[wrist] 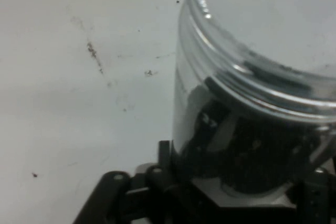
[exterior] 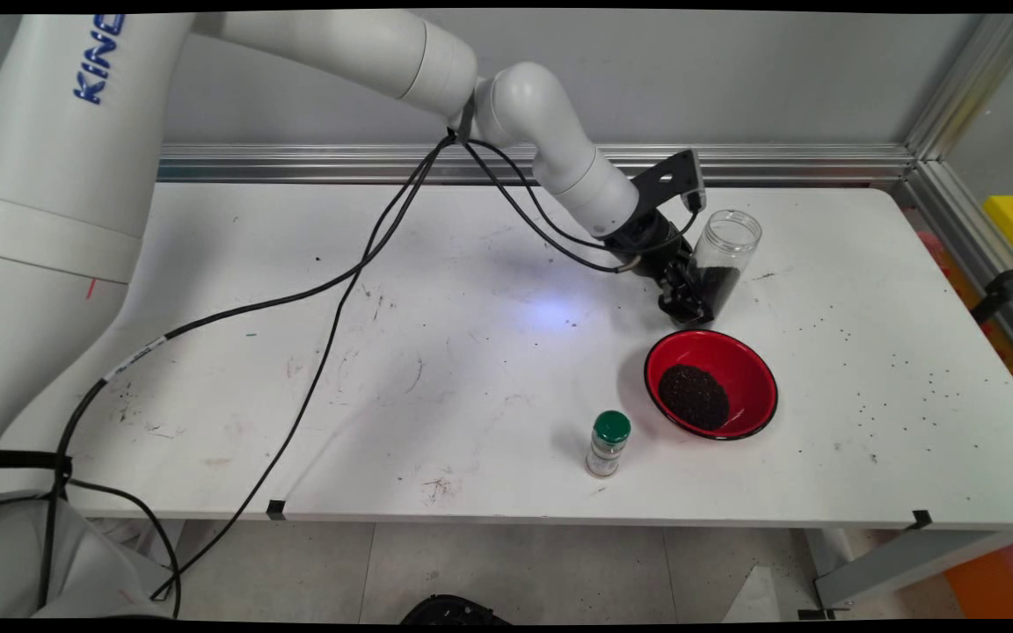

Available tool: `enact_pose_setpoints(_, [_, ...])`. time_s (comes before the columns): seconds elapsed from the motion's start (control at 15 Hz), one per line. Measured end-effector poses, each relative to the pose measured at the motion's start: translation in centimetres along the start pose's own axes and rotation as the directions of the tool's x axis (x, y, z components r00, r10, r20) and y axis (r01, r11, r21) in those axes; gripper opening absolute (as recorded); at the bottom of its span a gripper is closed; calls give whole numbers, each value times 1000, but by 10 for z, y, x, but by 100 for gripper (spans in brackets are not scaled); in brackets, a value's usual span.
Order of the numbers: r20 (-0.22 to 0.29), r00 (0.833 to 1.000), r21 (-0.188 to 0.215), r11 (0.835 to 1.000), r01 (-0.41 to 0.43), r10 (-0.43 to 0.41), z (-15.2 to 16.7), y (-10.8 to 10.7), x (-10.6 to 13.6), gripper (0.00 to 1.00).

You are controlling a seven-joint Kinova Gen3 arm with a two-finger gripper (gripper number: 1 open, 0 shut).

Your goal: Place the picked object on the table

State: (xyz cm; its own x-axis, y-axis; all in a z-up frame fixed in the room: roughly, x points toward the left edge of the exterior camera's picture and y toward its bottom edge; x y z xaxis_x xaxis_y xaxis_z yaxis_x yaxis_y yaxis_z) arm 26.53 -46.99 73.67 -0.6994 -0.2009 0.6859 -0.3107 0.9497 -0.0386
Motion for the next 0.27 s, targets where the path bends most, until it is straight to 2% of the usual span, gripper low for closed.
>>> enact_pose_setpoints(0.07, [-5,1000,-3,1000,6,-6,1,0,-1,100])
enact_pose_setpoints(0.27, [-14,1000,-10,1000,18,-18,1,-1,-5,100])
